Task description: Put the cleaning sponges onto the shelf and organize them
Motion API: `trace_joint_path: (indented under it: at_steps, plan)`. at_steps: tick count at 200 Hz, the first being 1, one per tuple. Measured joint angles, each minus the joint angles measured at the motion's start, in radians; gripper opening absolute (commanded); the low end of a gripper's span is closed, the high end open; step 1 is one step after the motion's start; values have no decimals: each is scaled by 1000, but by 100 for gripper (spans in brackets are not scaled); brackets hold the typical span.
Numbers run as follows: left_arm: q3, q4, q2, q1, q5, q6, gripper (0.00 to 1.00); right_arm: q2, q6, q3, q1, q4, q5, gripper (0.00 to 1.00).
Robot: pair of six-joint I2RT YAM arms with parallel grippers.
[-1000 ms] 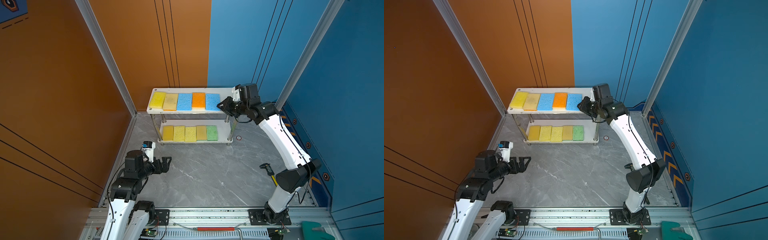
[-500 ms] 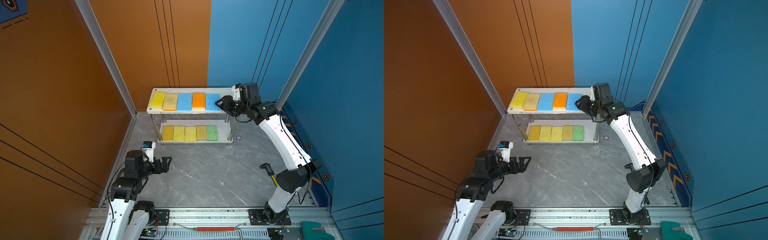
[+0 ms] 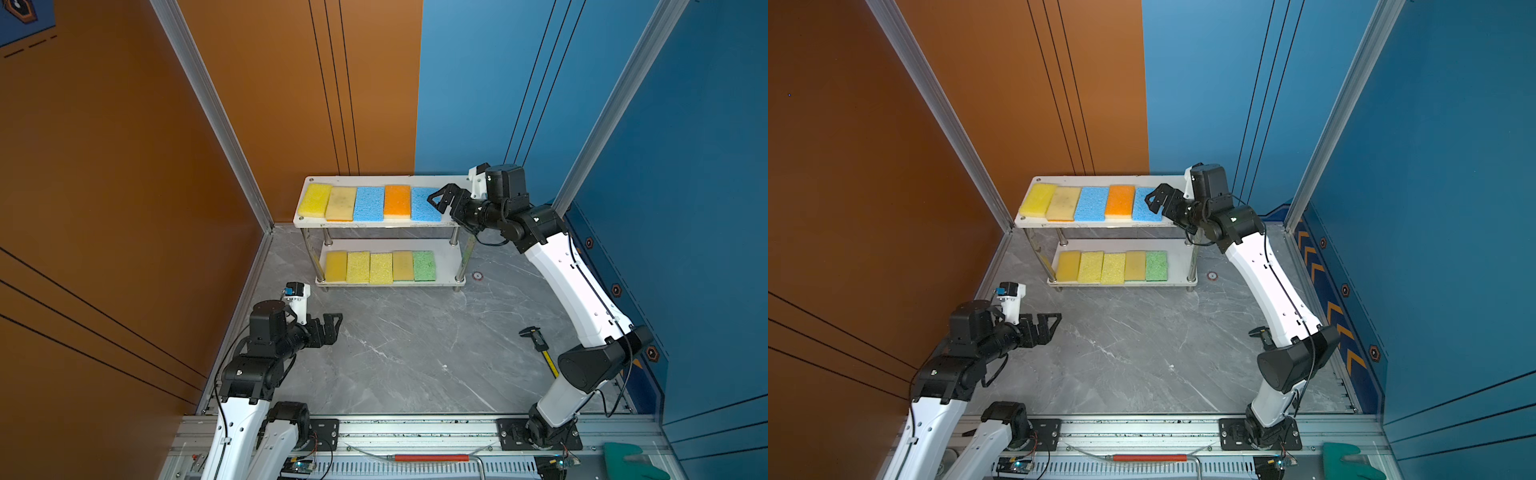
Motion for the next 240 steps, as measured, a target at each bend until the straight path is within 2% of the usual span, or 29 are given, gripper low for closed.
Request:
trace_joint_path:
  at_steps: [62, 111, 149, 192, 210, 240]
  plan:
    - [0, 0, 0, 0, -4, 0, 98, -140, -20, -40, 9, -8, 44, 100]
    - [0, 0, -1, 6, -26, 0, 98, -317, -115, -146, 11, 2, 125, 100]
    - [-3, 0, -10, 6, -72, -4, 98, -533, -225, -467, 5, 143, 278, 100]
    - [-27, 18, -30, 6, -158, -41, 98, -794, -407, -983, -32, 532, 471, 100]
    - [-27, 56, -20, 6, -187, -90, 98, -813, -468, -1102, -93, 647, 484, 100]
    - [-50, 196, -2, 3, -223, -148, 98, -767, -560, -1178, -203, 742, 467, 100]
